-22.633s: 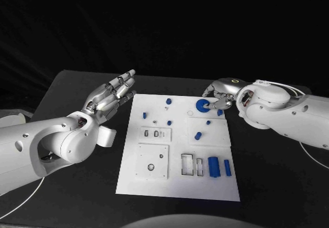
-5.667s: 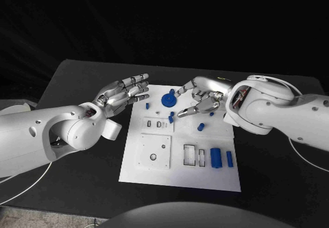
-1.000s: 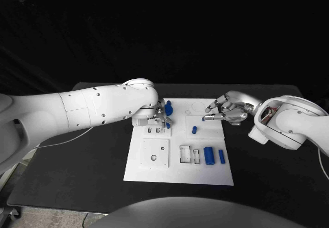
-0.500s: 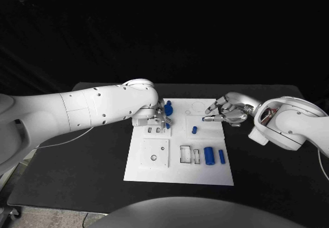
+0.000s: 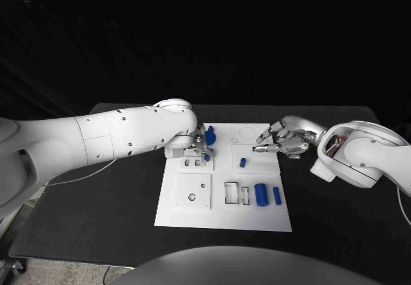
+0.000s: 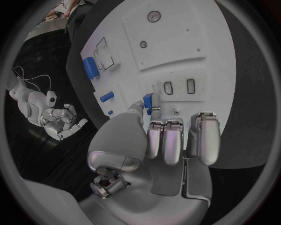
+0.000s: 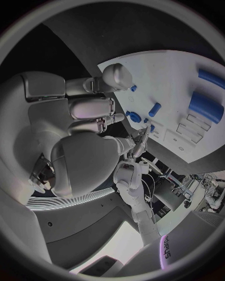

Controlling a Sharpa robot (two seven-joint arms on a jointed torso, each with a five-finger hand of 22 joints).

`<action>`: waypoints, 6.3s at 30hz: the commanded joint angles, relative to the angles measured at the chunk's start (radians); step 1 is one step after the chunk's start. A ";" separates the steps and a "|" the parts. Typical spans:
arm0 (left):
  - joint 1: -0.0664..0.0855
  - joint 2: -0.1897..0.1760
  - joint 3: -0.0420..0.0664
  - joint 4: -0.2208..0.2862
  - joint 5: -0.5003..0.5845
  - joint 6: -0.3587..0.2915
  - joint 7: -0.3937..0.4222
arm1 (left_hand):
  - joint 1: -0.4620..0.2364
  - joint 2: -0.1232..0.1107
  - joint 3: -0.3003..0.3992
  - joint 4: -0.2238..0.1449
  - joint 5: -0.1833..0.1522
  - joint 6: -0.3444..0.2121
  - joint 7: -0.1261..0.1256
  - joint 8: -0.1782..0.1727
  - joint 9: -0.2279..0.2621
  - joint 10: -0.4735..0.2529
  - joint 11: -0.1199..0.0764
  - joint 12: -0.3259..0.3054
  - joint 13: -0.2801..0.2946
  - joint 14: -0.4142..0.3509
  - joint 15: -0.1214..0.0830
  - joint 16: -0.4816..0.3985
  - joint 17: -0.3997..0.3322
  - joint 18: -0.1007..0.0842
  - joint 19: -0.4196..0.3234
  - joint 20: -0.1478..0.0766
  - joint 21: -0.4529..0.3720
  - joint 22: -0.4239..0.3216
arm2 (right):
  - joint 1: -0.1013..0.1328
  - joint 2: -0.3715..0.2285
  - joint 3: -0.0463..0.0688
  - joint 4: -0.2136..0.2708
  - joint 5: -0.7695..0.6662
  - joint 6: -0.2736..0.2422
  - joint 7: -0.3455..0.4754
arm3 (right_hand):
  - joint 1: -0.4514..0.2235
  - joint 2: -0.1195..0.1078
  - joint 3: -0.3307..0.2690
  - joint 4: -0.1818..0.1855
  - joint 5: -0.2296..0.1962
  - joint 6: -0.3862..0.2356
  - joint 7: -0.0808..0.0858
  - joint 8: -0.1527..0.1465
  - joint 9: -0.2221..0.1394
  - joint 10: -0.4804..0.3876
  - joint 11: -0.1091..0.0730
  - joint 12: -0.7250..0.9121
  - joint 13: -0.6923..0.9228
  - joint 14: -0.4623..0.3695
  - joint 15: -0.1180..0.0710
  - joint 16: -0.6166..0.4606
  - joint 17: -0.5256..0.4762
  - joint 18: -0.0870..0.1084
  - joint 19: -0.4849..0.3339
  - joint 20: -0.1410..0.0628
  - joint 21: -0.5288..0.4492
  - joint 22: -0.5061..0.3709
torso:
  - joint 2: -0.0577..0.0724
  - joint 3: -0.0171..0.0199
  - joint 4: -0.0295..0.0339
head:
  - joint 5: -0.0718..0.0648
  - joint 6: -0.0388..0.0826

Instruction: Assemble the parts on the task board

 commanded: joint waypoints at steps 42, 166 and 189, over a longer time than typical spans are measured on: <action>-0.005 -0.121 -0.002 0.107 -0.017 -0.055 0.016 | -0.044 -0.129 0.323 -0.066 0.095 0.013 -0.008 -0.042 0.099 0.105 -0.011 0.002 0.263 0.106 -0.004 0.002 0.263 0.010 -0.004 -0.004 -0.013 0.122 | -0.002 -0.003 -0.002 -0.007 0.015 0.042 -0.016 | 0.009 0.016 -0.006 -0.005 -0.008 0.006 0.004 0.006 -0.003 0.009 0.013 -0.013 0.159 0.002 0.011 -0.020 -0.016 0.021 -0.014 0.004 -0.036 0.066 | -0.001 0.0003 0.0001 | 0.006 0.000; -0.064 -0.173 -0.003 0.185 -0.056 -0.180 0.033 | -0.235 -0.125 0.213 0.069 -0.252 0.033 0.003 -0.080 0.179 0.105 0.001 0.002 0.263 0.106 0.007 0.002 0.263 0.015 -0.014 0.008 -0.038 0.119 | -0.017 -0.006 -0.004 -0.020 0.032 0.102 -0.047 | 0.037 0.032 -0.011 -0.022 0.013 0.021 0.007 0.014 -0.005 -0.008 0.021 -0.026 0.143 -0.011 0.019 -0.044 -0.039 0.029 -0.032 0.012 -0.091 0.056 | -0.001 -0.0005 -0.0001 | 0.005 0.000; -0.064 -0.179 -0.002 0.180 -0.061 -0.173 0.028 | -0.171 -0.099 0.172 0.060 -0.179 0.017 -0.017 0.019 0.293 0.105 -0.016 0.002 0.263 0.106 -0.008 0.002 0.263 0.013 -0.006 -0.006 -0.037 0.131 | -0.018 -0.004 -0.004 -0.028 0.032 0.108 -0.050 | 0.038 0.039 -0.011 -0.021 0.020 0.022 0.008 0.015 -0.005 -0.011 0.022 -0.029 0.140 -0.014 0.019 -0.049 -0.044 0.030 -0.035 0.013 -0.101 0.054 | -0.002 -0.0004 0.0001 | 0.004 0.000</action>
